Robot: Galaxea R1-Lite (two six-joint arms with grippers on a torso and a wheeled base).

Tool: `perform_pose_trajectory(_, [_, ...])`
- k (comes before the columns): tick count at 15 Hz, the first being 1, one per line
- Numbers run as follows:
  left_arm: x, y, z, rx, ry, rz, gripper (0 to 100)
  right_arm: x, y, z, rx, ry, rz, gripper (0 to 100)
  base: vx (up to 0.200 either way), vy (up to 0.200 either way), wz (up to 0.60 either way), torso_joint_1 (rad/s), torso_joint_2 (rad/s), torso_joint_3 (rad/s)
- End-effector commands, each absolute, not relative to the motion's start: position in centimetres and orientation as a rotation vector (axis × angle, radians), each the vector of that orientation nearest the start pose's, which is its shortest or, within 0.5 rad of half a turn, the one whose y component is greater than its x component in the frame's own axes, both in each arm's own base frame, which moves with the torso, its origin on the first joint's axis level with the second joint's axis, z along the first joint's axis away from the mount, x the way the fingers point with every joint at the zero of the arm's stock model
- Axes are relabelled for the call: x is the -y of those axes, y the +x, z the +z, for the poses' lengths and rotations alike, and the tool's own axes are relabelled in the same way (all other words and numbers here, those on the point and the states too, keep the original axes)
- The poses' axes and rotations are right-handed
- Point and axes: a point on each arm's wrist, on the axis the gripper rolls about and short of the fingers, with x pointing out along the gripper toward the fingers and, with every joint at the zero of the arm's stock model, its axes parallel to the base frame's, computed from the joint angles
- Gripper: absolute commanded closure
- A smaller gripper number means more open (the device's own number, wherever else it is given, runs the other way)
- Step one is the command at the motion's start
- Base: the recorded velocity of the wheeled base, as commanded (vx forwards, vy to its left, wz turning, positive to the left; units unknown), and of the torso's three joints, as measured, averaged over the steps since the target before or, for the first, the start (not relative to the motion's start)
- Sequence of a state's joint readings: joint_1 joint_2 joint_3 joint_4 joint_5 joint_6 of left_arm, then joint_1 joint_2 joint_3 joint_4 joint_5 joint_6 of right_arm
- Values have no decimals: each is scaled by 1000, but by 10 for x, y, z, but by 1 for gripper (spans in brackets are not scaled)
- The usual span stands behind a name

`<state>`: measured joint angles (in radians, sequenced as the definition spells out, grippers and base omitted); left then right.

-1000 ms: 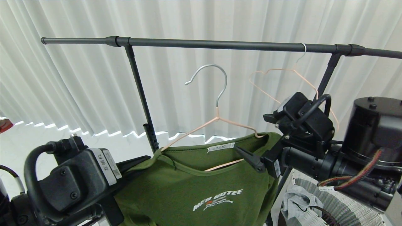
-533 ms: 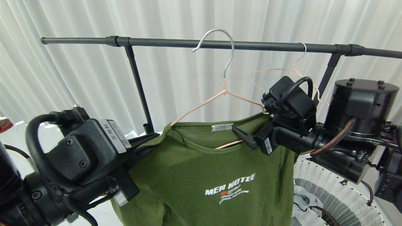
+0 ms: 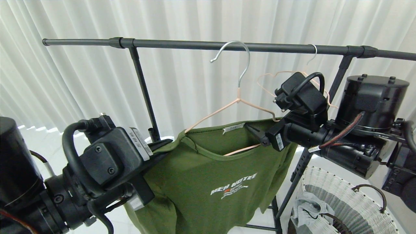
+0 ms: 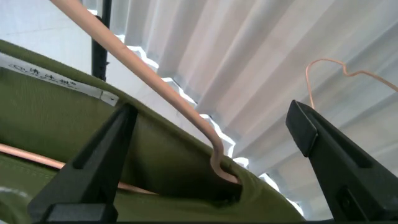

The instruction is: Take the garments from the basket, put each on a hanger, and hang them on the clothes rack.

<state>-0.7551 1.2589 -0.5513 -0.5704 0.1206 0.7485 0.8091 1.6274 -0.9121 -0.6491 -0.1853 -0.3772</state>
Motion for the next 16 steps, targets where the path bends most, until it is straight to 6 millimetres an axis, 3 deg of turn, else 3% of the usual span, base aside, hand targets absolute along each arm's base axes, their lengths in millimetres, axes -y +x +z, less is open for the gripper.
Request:
perform_pose_trajectory(1, [130, 141, 215, 117, 781, -655, 100, -214, 210, 235, 61, -396, 628, 0, 0, 0, 0, 0, 0, 0])
perform_pose_trajectory(2, [130, 141, 215, 117, 781, -655, 100, -214, 210, 235, 60, -397, 628, 100, 0, 0, 0, 0, 0, 0])
perform_pose_trajectory(11, [129, 140, 214, 120, 782, -675, 100, -214, 210, 237, 64, -394, 624, 100, 0, 0, 0, 0, 0, 0])
perform_pose_trajectory(12, [129, 141, 213, 117, 786, -669, 0, -213, 209, 238, 69, -393, 623, 100, 0, 0, 0, 0, 0, 0])
perform_pose_trajectory(16, [128, 140, 211, 114, 797, -668, 0, -210, 206, 246, 92, -384, 613, 100, 0, 0, 0, 0, 0, 0])
